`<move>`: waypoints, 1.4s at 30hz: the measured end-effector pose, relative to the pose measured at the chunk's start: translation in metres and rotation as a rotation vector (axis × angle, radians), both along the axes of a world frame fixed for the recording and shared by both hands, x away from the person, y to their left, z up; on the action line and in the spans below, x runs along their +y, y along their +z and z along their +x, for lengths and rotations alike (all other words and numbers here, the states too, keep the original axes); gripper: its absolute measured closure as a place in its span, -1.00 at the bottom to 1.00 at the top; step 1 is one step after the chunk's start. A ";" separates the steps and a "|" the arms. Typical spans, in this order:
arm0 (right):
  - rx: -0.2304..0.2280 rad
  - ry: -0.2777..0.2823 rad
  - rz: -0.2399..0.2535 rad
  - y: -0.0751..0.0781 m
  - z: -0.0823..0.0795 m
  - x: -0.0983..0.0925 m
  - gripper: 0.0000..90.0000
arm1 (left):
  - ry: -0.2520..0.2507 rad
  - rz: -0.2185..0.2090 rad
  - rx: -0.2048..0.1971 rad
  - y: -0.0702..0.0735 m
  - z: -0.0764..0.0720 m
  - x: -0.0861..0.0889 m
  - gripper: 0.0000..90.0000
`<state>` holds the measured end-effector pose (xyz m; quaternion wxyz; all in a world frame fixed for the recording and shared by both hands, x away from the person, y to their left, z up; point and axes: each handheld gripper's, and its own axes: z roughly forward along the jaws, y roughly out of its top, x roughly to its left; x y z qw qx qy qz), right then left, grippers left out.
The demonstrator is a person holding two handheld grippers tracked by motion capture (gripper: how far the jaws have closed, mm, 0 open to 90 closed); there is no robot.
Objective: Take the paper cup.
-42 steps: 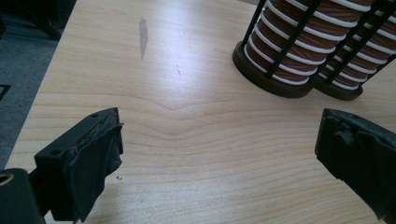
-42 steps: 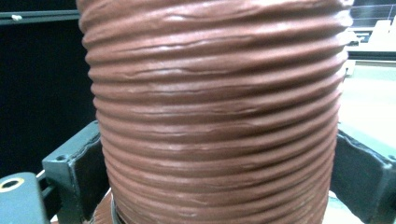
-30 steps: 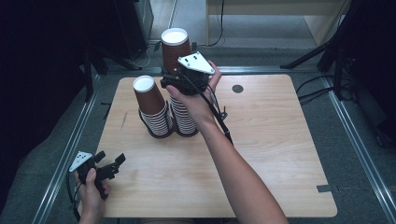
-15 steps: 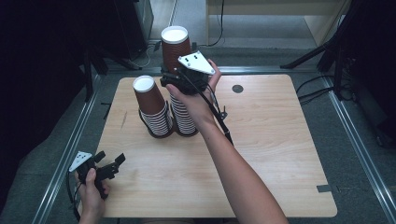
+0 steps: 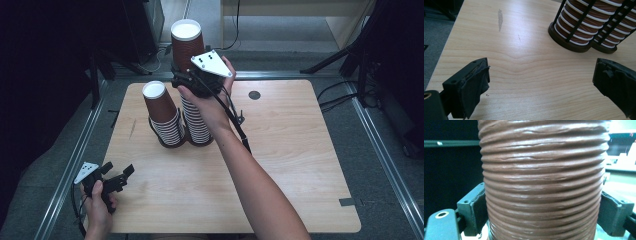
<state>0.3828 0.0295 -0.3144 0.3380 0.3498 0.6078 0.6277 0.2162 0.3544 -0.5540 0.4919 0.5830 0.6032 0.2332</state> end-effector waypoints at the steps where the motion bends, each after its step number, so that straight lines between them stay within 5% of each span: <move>1: -0.012 0.001 0.002 0.003 0.000 0.000 -0.72 | 0.000 0.000 0.000 0.000 0.000 0.000 -0.98; 15: -0.103 0.011 -0.010 0.017 -0.001 0.002 -0.71 | -0.003 0.000 -0.001 0.000 0.000 0.000 -0.98; 27: -0.186 0.000 0.034 0.029 0.000 0.001 -0.71 | -0.004 -0.003 0.000 0.000 0.000 0.000 -0.98; 42: -0.232 -0.001 0.078 0.042 -0.004 -0.012 -0.71 | -0.004 0.001 0.000 0.000 0.000 0.000 -0.98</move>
